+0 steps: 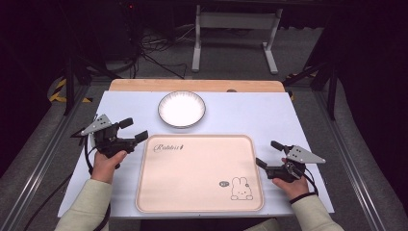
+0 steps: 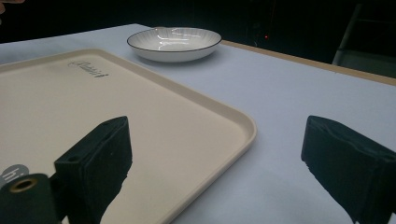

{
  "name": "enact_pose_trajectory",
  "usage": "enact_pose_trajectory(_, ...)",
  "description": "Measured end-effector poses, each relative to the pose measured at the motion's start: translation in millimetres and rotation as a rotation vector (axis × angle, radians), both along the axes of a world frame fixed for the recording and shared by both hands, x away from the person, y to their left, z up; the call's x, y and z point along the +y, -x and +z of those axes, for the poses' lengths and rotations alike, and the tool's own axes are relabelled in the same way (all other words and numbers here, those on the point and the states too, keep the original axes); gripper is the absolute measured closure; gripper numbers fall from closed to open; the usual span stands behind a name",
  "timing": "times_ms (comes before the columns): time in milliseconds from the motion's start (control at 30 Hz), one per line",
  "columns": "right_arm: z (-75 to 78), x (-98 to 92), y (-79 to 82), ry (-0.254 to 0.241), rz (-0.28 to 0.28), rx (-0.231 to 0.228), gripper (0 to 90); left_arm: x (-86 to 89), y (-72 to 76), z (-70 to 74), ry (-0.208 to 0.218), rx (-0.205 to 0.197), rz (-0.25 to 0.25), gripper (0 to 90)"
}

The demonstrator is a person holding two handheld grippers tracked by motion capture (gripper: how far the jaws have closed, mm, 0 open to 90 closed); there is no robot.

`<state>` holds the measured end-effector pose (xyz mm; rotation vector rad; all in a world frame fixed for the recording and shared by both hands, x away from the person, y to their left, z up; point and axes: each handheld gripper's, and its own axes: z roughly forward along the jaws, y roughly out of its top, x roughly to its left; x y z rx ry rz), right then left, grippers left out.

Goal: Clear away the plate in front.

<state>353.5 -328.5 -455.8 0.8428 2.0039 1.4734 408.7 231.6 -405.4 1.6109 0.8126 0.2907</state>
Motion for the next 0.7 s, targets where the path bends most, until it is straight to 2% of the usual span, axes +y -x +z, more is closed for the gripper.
enact_pose_trajectory(200, 0.0, -0.7, -0.1, -0.007, -0.005, 0.003, 8.8, -9.3, -13.2, 2.8, 0.006, 0.022, -0.023, 3.9)
enact_pose_trajectory(267, -0.1, -0.4, -0.1, -0.008, -0.003, -0.001, 8.3, -13.7, -16.8, 4.2, 0.011, 0.035, -0.013, 2.7)
enact_pose_trajectory(367, -0.1, 0.0, 0.4, -0.002, -0.006, -0.004, 7.6, -17.8, -20.6, 7.4, 0.018, 0.016, -0.03, 2.6)
enact_pose_trajectory(433, -0.1, 0.3, 0.7, 0.0, -0.003, -0.006, 7.6, -20.4, -23.4, 10.4, 0.006, 0.004, -0.03, 2.4)
enact_pose_trajectory(567, -0.1, -0.3, 0.5, -0.006, -0.008, -0.005, 6.6, -22.5, -27.7, 12.9, 0.003, 0.007, -0.031, 2.3)
enact_pose_trajectory(600, -0.1, -0.5, 0.4, -0.011, -0.008, -0.004, 6.4, -22.2, -31.0, 13.5, -0.017, 0.01, -0.037, 2.4)
enact_pose_trajectory(633, -0.1, -0.5, 0.4, -0.011, -0.008, -0.004, 6.4, -22.2, -31.0, 13.5, -0.017, 0.01, -0.037, 2.4)
enact_pose_trajectory(667, 0.0, -0.8, 0.4, -0.011, -0.011, -0.005, 6.2, -22.0, -32.3, 13.9, -0.029, 0.003, -0.028, 2.4)
enact_pose_trajectory(700, 0.0, -0.9, 0.6, -0.013, -0.013, -0.004, 6.2, -22.4, -34.0, 14.6, -0.025, 0.004, -0.016, 4.2)
